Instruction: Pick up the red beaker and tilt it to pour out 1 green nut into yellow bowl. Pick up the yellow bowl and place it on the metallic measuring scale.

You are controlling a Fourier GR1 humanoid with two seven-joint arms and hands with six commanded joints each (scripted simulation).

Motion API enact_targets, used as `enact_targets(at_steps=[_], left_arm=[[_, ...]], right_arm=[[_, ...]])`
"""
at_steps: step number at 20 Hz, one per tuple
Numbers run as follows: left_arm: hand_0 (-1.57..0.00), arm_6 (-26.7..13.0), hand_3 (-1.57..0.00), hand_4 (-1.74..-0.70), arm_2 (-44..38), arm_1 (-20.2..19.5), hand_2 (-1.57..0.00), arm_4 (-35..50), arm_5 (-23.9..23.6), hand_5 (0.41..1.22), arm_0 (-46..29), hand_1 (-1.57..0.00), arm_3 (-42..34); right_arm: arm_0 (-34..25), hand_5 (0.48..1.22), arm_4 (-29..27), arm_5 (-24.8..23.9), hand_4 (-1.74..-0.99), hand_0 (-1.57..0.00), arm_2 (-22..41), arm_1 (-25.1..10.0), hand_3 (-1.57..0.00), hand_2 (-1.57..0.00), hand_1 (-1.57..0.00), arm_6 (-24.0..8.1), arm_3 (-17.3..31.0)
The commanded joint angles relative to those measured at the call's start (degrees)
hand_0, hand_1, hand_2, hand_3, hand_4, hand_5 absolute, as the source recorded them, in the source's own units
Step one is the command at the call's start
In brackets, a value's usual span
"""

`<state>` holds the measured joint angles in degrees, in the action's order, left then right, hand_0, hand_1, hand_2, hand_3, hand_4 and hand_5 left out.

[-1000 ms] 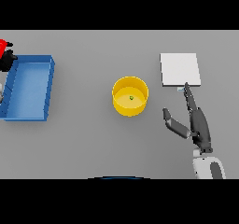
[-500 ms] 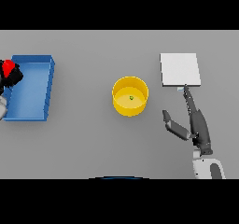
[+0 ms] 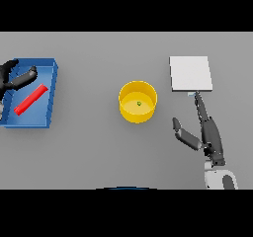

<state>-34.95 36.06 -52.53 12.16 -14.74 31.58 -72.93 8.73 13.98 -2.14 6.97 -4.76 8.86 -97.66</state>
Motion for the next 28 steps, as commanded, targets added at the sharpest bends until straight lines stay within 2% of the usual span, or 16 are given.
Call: enact_targets(at_steps=[1,2,6,9,13,16,17,18,21,25,28], left_arm=[[-0.19,-0.01,-0.15,-0.8,-0.1,-0.05,-0.16,0.15,0.27,0.679,0.54,-0.16,0.42],[-0.16,0.41,-0.12,-0.8,-0.17,0.31,-0.13,0.24,-0.11,0.678,0.51,-0.13,0.38],[-0.06,3.31,-0.05,-0.79,-1.72,0.27,-0.05,0.88,-2.26,0.674,-0.36,-0.05,-0.1],[-0.03,4.68,-0.02,-0.78,-2.15,0.75,-0.03,0.74,-2.63,0.679,0.22,-0.03,1.04],[-0.01,4.25,-0.01,-0.79,-2.08,1.08,-0.01,1.3,-2.26,0.704,0.21,-0.01,1.05],[-0.01,3.98,0.0,-0.79,-1.55,1.79,0.0,0.91,-2.37,0.71,0.79,0.0,1.32],[0.0,4.57,0.0,-0.79,-1.37,2.04,0.0,0.81,-2.63,0.709,0.47,0.0,1.07],[0.0,4.19,0.0,-0.8,-1.13,2.13,0.0,0.6,-2.92,0.708,0.36,0.0,0.84],[0.0,3.77,0.0,-0.79,-1.26,1.95,0.0,0.78,-2.46,0.716,0.68,0.0,1.5],[0.0,4.18,0.0,-0.8,-1.11,2.16,0.0,0.56,-2.49,0.723,1.09,0.0,1.53],[0.0,3.79,0.0,-0.8,-0.92,1.99,0.0,0.53,-2.24,0.72,1.18,0.0,1.31]], right_arm=[[-0.1,0.668,0.07,-0.05,-1.188,0.0,-0.08,-0.08,0.0,0.0,0.0,-0.69,0.05],[-0.82,0.663,0.62,-0.38,-1.187,0.0,0.26,0.32,0.0,0.0,0.0,-2.06,0.17],[-1.05,0.66,4.5,-1.74,-1.203,0.0,1.57,-0.19,0.0,0.0,0.0,-2.85,0.12],[-3.38,0.694,4.46,1.31,-1.162,0.0,2.7,-1.84,0.0,0.0,0.0,-2.08,0.43],[-9.1,0.707,7.62,6.6,-1.234,0.0,4.59,-7.82,0.0,0.0,0.0,-2.81,1.36],[-14.72,0.683,13.58,9.34,-1.278,0.0,7.63,-11.71,0.0,0.0,0.0,-6.75,3.23],[-16.37,0.677,15.69,10.27,-1.282,0.0,8.79,-13.26,0.0,0.0,0.0,-6.74,3.5],[-17.94,0.671,18.06,11.3,-1.279,0.0,10.42,-14.98,0.0,0.0,0.0,-5.34,3.88],[-24.1,0.666,23.04,14.46,-1.276,0.0,14.36,-17.48,0.0,0.0,0.0,-4.84,6.63],[-29.84,0.656,25.47,17.79,-1.273,0.0,17.71,-18.15,0.0,0.0,0.0,-2.83,12.23],[-33.39,0.67,26.49,20.82,-1.276,0.0,20.27,-17.98,0.0,0.0,0.0,-1.5,14.18]])
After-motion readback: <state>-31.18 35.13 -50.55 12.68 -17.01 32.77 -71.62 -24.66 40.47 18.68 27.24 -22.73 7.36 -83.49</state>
